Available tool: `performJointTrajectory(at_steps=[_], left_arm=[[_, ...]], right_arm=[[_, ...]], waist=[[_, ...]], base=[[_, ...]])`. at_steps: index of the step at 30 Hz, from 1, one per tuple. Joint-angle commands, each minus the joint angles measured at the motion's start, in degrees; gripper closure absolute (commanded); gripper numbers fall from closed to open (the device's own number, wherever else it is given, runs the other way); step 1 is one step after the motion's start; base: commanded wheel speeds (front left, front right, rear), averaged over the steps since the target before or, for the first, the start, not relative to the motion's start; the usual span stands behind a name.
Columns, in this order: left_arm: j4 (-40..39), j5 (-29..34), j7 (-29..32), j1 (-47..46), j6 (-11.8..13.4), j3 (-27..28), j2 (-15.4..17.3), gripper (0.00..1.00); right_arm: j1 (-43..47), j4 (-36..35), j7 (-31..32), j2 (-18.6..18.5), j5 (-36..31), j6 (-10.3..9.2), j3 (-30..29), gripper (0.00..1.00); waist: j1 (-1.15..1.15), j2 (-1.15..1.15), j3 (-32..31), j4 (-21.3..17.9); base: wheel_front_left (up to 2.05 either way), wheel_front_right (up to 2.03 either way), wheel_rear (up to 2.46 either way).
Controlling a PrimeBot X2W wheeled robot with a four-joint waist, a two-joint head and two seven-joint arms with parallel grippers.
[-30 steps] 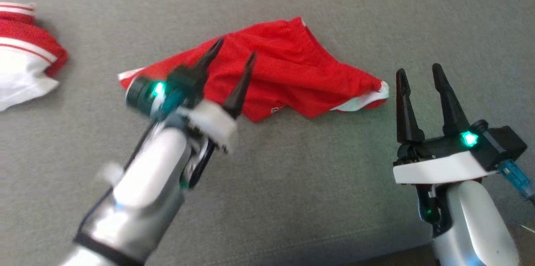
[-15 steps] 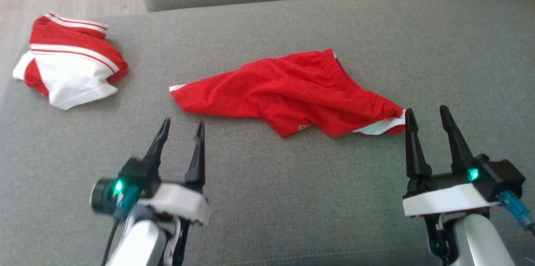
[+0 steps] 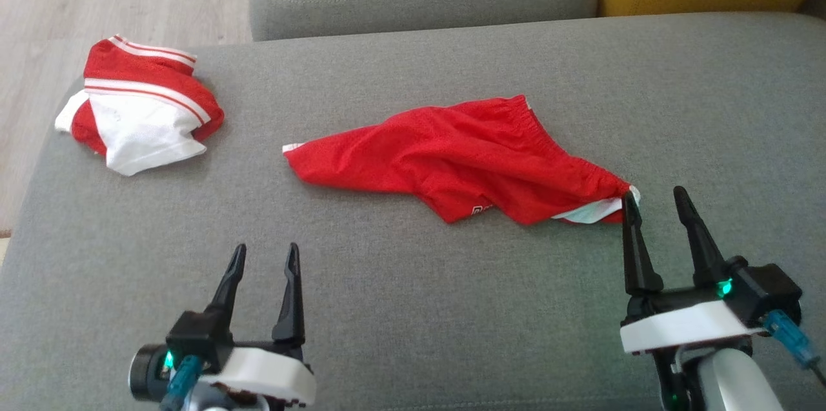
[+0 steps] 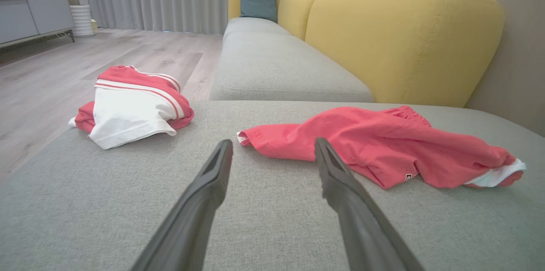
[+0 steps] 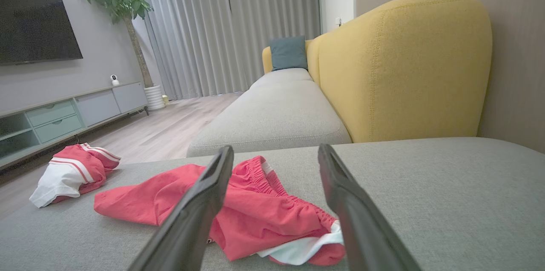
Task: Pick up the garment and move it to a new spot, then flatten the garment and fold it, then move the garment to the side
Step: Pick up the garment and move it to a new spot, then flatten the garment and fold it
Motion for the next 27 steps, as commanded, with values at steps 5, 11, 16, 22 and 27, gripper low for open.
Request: performJointTrajectory(at_steps=[5,11,16,22,27], left_arm=[[-1.92,1.87,-0.44,-0.74,-1.35,3.77,-1.17,0.00],[-1.63,2.89,-0.45,-0.07,-2.41,4.86,-2.07,0.00],[-1.32,3.49,-0.45,0.23,-3.15,5.47,-2.59,0.00],[-0.86,3.90,-0.45,0.28,-3.85,6.04,-3.04,0.00],[-0.64,4.21,-0.45,0.32,-4.16,6.45,-3.28,0.00]], right_arm=[[-0.41,-1.43,-0.37,-0.26,-0.57,-0.05,1.52,0.00],[-0.30,-1.29,-0.37,-0.26,-0.69,-0.05,1.64,0.00],[-0.18,-1.28,-0.37,-0.26,-0.79,-0.05,1.66,0.00],[-0.25,-1.16,-0.37,-0.26,-0.78,-0.05,1.66,0.00],[-0.45,-0.97,-0.37,-0.26,-0.75,-0.05,1.65,0.00]], waist=[[0.00,0.00,-0.39,0.25],[0.00,0.00,-0.66,0.30],[0.00,0.00,-0.78,0.32],[0.00,0.00,-0.84,0.29],[0.00,0.00,-0.83,0.17]], base=[[0.00,0.00,0.00],[0.00,0.00,0.00],[0.00,0.00,0.00],[0.00,0.00,0.00],[0.00,0.00,0.00]])
